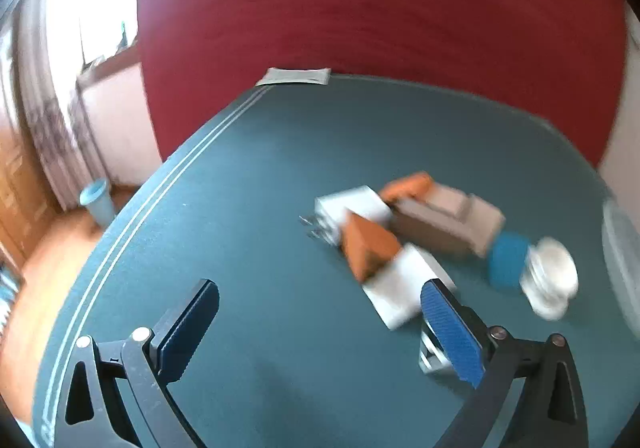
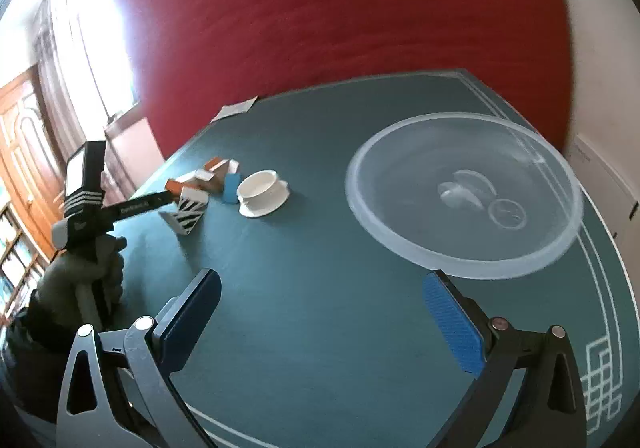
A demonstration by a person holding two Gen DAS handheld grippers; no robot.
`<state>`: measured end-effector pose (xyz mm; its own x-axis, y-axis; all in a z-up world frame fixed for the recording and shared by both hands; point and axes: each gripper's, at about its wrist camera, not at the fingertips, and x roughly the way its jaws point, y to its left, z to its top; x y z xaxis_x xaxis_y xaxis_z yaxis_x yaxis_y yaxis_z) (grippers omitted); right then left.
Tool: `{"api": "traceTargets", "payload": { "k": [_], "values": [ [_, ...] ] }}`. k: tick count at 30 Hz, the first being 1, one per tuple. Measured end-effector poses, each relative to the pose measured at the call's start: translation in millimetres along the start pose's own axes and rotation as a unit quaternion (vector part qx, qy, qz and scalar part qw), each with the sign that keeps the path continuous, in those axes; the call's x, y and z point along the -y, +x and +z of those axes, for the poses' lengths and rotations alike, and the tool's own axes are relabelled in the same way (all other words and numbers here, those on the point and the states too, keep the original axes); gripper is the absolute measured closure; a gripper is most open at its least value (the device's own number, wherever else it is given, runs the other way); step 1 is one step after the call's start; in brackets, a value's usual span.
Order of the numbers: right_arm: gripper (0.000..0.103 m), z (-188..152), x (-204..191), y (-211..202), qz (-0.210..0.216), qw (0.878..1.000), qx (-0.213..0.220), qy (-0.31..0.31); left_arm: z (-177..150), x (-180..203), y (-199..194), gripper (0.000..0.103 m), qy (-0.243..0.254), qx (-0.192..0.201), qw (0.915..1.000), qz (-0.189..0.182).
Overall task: Organize rigid objects
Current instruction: 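Withdraw the open left gripper from the white cup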
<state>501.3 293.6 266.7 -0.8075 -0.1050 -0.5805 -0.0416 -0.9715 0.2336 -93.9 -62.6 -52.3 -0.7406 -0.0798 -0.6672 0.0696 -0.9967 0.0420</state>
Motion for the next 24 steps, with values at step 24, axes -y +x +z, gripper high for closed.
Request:
{"api": "traceTargets", "payload": {
  "k": [24],
  "values": [
    [0.0,-12.6,-75.2,107.2,-0.075,0.982,-0.133,-0.109,-64.9,8.0,-27.9,0.0,0.007,-0.076,0.9965,-0.033]
  ]
}}
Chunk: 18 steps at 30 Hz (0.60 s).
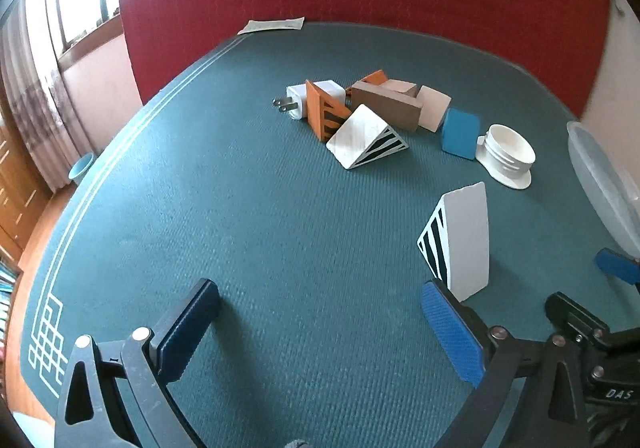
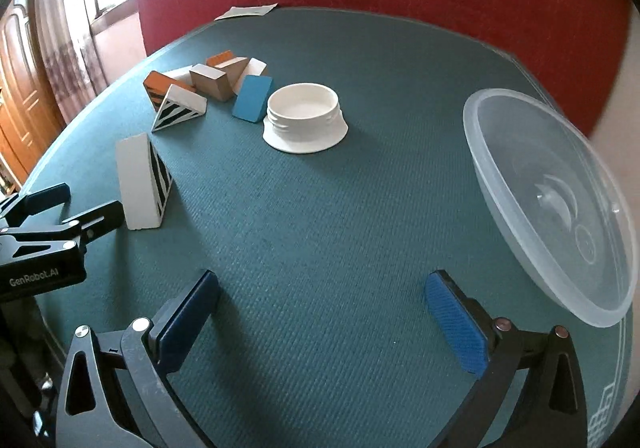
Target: Organize rigid objects
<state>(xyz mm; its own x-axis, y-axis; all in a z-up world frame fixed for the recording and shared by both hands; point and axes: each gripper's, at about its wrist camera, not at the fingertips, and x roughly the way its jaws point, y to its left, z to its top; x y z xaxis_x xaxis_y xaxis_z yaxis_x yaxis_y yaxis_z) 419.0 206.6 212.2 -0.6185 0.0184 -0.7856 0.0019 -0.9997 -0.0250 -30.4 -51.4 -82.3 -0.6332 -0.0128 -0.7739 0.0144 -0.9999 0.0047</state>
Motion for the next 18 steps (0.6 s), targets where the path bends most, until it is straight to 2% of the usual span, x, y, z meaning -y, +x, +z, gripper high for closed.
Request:
{"api": "traceTargets", "payload": {
  "k": [18],
  "values": [
    [0.0,-5.5,-1.3,-13.7,0.004,1.0,0.002,-0.005,1.0,-5.1,6.7,0.0,0.012,0.006,0.9999,-0.004]
  ]
}}
